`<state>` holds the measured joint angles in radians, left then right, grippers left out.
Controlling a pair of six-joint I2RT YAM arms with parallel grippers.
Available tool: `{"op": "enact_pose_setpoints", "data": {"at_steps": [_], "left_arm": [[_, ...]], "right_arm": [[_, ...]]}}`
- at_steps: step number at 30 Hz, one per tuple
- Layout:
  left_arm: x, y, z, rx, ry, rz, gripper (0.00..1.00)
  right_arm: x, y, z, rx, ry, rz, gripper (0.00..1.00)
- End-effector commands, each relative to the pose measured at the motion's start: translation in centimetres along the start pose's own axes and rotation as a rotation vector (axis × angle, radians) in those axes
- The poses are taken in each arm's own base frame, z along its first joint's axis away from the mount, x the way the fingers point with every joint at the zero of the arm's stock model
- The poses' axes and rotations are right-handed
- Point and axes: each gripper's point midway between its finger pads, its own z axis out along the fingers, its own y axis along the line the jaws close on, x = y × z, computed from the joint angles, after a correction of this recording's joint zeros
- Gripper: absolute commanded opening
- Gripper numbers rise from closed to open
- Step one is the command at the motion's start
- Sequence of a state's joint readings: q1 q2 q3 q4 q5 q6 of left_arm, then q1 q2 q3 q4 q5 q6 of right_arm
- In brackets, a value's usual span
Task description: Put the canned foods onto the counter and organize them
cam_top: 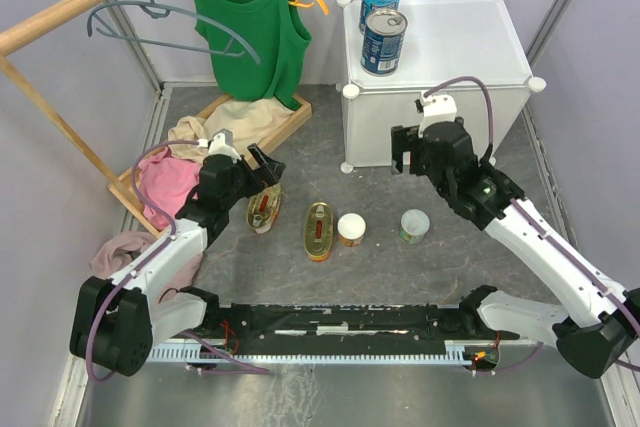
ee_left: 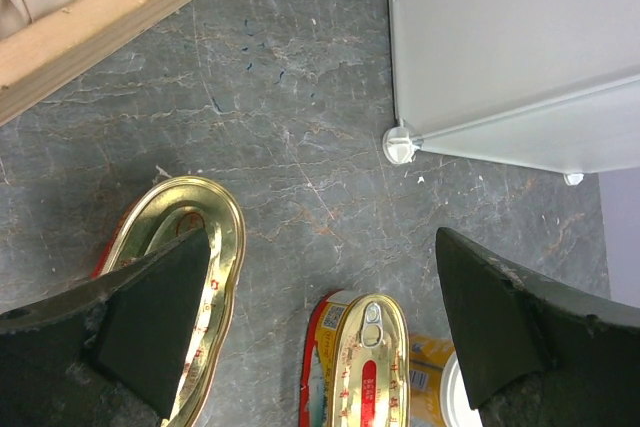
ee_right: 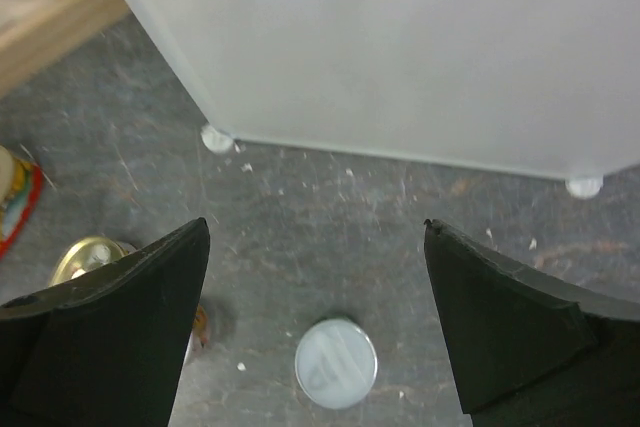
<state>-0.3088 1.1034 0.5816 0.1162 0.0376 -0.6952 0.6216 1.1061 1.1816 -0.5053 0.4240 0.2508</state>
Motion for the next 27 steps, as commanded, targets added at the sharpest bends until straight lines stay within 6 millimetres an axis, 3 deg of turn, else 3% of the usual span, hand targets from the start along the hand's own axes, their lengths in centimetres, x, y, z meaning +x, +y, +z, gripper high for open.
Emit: {"op": "enact_pose_setpoints", "data": {"at_steps": [1,14,27], "left_arm": [[-0.9,-1.4,0.2,0.055,-0.033,-0.028,1.00],[-0.9,-1.5,0.7,0.055,-0.023,-0.023,0.99],[-0.7,-1.7,1.3,0.056,-0.011,-0.023,0.99]], "right_arm": [[2.5,-1.2,-0.2,0.064,0.007,0.067,0.96],[13.1,-2.2,-0.5,0.114,0.233,0.153,0.99],[18.0,-1.9,-1.2,0.105,0.360,0.195,0.99]]}}
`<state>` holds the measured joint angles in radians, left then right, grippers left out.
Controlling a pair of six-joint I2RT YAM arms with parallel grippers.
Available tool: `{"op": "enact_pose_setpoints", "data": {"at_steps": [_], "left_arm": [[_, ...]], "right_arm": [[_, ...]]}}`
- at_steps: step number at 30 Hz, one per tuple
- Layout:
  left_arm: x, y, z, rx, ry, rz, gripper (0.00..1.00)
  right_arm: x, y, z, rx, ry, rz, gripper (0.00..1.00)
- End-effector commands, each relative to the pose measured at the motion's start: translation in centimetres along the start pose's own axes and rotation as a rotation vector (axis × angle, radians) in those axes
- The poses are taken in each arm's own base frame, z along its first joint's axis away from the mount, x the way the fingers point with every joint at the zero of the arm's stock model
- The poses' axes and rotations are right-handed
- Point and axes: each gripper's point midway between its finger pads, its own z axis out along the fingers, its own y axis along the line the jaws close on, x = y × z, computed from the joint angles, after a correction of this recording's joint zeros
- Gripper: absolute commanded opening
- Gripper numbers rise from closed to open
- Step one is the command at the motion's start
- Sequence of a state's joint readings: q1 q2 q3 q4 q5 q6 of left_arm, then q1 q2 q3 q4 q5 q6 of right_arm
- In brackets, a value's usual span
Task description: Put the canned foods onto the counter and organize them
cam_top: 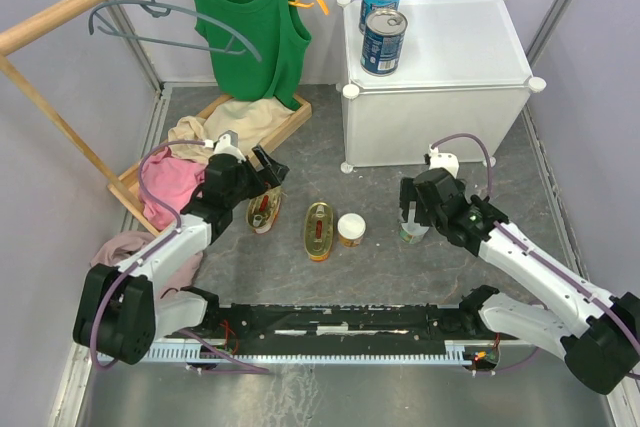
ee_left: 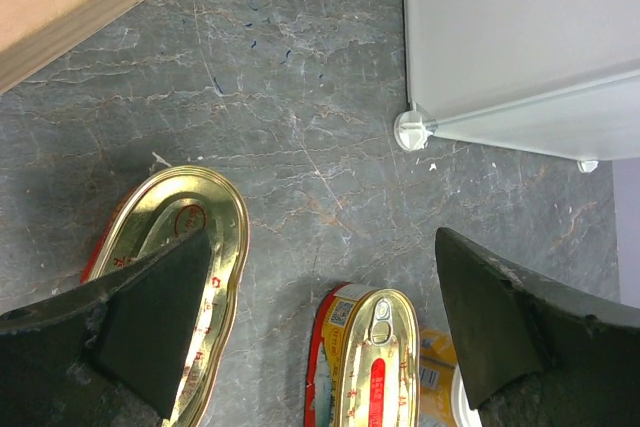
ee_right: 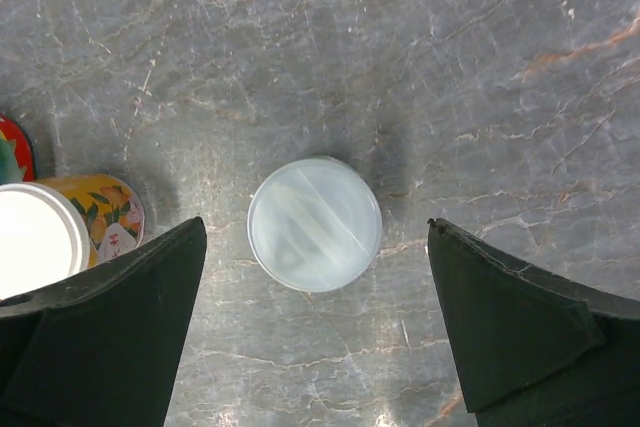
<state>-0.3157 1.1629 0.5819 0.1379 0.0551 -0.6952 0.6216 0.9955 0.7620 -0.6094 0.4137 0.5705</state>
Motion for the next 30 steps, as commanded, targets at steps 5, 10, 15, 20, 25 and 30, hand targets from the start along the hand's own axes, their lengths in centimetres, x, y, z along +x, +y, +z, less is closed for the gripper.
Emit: {"op": "enact_pose_setpoints", "data": {"at_steps": [5,10,15,20,25,30], "left_arm": [[-2.1,-2.3,0.4,0.064,-0.054,-0.022,0.99],[-2.2,-2.3,0.5,0.063,-0.054,-0.023,0.99],[-2.3,-2.5,0.6,0.067,-0.054,-0.022,0.99],[-2.2,-2.4,0.6,0.065,-0.051,-0.022,0.99],[-1.7,-2.0,0.7,0.061,-0.045,-0.025,0.99],[-1.5,-1.9,0.7,0.060,-0.042,-0.030,0.99]], "right_arm": [[1.7,0.6,0.2,-0.038,0.038,0.056,0.99],[2.7,0.6,0.7,-0.031,0.068,0.052,0.99],[3.6,0.7,1.4,-0.031,0.090,0.048,0.99],[4.4,0.7,2.3,-0.017,0.113,0.037,0.99],[4.5,0.6,2.8,-0.006,0.102,0.039,0.99],[4.6,0.4,3.3,0.007,0.097,0.035,1.00]]}}
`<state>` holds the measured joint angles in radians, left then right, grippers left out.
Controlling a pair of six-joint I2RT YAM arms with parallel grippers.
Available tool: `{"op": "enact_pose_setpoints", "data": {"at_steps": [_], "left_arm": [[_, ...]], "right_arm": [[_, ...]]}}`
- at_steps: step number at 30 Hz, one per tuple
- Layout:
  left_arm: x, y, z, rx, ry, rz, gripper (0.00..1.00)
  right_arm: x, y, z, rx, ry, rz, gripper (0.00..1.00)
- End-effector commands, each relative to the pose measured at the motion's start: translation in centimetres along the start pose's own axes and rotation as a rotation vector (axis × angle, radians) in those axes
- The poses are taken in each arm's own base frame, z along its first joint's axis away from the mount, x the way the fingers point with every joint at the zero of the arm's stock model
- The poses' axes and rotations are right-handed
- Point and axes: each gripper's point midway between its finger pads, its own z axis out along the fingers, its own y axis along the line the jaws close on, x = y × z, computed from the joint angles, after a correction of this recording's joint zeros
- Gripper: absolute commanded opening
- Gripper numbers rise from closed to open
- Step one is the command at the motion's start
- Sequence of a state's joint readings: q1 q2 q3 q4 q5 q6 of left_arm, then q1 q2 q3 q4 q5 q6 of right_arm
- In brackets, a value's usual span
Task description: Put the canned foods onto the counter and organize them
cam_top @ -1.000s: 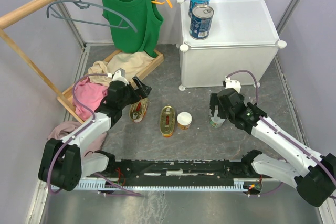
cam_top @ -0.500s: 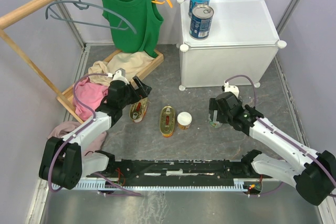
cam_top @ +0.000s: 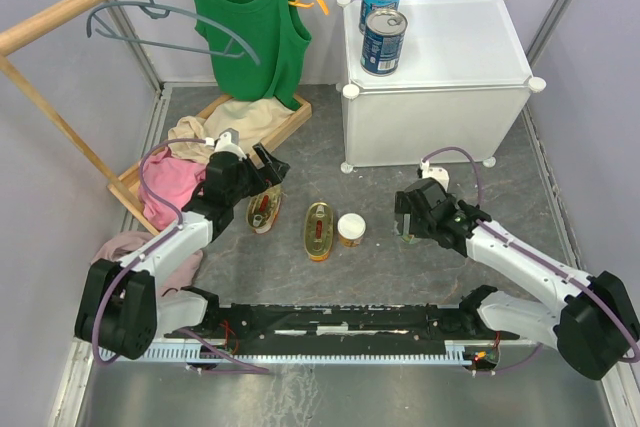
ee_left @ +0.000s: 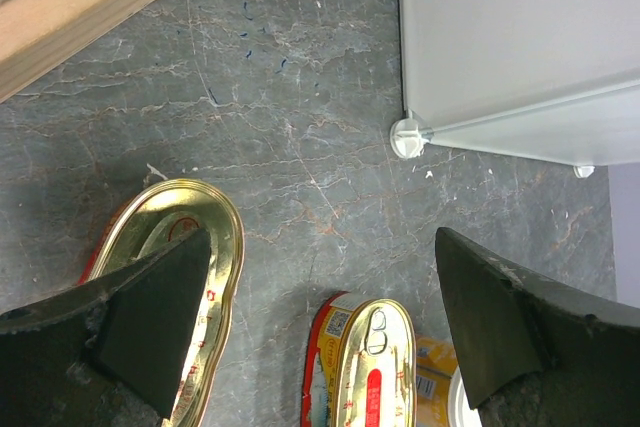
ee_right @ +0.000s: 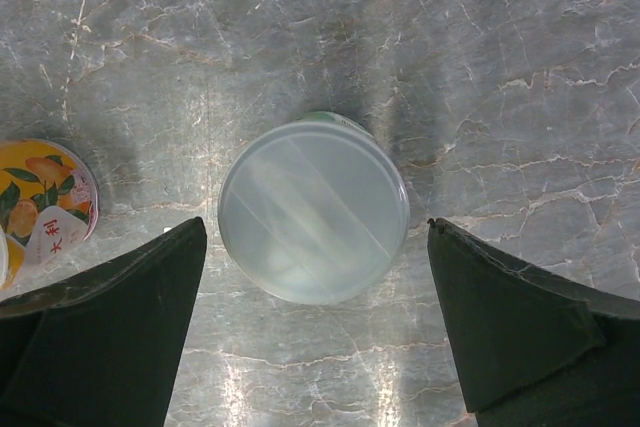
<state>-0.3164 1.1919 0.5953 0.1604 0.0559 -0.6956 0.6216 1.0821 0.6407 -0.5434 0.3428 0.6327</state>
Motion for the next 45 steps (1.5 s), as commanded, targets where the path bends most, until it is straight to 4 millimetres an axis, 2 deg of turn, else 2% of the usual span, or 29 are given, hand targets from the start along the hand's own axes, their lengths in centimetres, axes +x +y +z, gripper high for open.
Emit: {"op": "enact_pose_setpoints", "data": {"at_steps": [1,8,16,21,23,25,27,31,38,45], "left_arm": [[-1.3,-1.7,0.2,0.056,-0.038,-0.030,0.99],[-1.1,-1.7,0.3,0.062,-0.037,-0.036,0.99],[-0.9,-1.7,0.7,0.063,-0.031,-0.047,0.99],[-0.6,-2.0,1.3,0.076,-0.031,-0.059,0.98],[-0.5,-2.0,1.5,0.078,-0.029,-0.059,0.98],[-0.6,-2.1,1.5,0.079,-0.032,-0.053,0.98],[-1.1,-2.5,1.5,0.087,-0.041,-0.052,0.98],[-1.6,-3.0,1.7,0.095,-0.054,-0.060,0.97],[-1.6,-3.1,1.5,0.095,-0.057,-0.058,0.97],[-1.2,-2.8,1.7,0.082,-0.045,-0.051,0.96]], "right_arm": [[-1.1,0.4,0.5,-0.001,-0.052,0.026,1.00],[-0.8,0.7,1.4,0.003,-0.049,0.026,0.99],[-1.0,0.0,1.9,0.036,-0.075,0.024,0.93],[-0.6,0.0,2.1,0.021,-0.084,0.029,0.77],[-0.3,0.1,2.3,0.013,-0.079,0.030,0.64],[-0.2,0.3,2.3,0.003,-0.080,0.038,0.47],[-0.1,0.2,2.3,0.000,-0.086,0.042,0.40],[-1.0,0.3,1.8,0.004,-0.103,0.019,0.32],[-3.2,1.0,0.6,-0.019,-0.149,-0.012,0.24],[-4.0,1.6,0.0,-0.039,-0.168,-0.029,0.18]]}}
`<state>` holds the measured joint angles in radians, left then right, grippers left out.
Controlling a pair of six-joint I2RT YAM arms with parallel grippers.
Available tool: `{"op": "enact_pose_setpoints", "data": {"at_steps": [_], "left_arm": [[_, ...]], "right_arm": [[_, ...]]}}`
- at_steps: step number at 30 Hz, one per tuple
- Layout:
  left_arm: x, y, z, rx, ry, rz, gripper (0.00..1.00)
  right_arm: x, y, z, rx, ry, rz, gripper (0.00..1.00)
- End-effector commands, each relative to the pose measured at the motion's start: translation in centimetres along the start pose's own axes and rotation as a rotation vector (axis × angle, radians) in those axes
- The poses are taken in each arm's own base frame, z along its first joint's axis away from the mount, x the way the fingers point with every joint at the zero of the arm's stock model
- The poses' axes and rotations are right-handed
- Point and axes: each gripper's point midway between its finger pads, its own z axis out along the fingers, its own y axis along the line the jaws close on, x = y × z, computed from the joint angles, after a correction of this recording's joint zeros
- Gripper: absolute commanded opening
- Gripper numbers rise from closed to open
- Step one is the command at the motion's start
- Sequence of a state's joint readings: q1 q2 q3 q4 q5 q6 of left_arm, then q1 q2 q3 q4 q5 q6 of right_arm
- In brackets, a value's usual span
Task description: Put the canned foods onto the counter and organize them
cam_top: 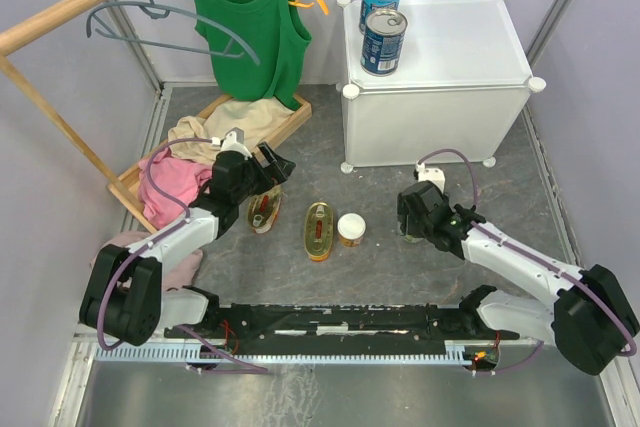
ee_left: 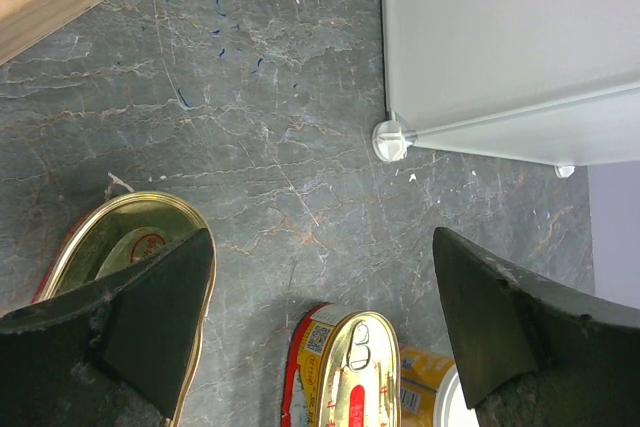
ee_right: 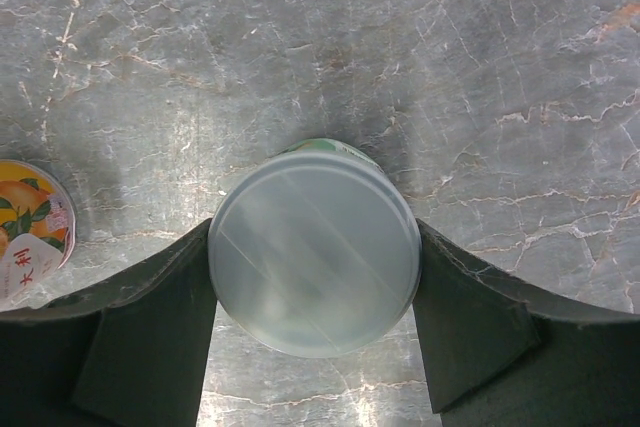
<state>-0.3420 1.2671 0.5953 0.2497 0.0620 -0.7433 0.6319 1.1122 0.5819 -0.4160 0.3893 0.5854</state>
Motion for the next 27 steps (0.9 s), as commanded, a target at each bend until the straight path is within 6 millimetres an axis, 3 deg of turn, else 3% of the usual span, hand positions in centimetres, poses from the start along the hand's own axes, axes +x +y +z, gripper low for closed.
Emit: {"op": "enact_pose_setpoints", "data": {"at_steps": [1,16,27], "left_arm": [[-1.9,-1.9,0.4,0.049,-0.054,-0.013,0.96],[-1.4,-1.7,2.5,0.027,-0.030,-0.010,0.95],[-1.7,-2.0,2.9,0.037,-0.038,-0.003,0.95]], "right_arm": [[-4.3,1.6,-1.6,-0.053,-0.119,0.012,0.17],[-8.4,1.9,-5.8,-0.111,-0.222,-0.012,0.13],[-14.0,2.7,-9.9,-0.135,-0.328,-0.023,0.12]]}}
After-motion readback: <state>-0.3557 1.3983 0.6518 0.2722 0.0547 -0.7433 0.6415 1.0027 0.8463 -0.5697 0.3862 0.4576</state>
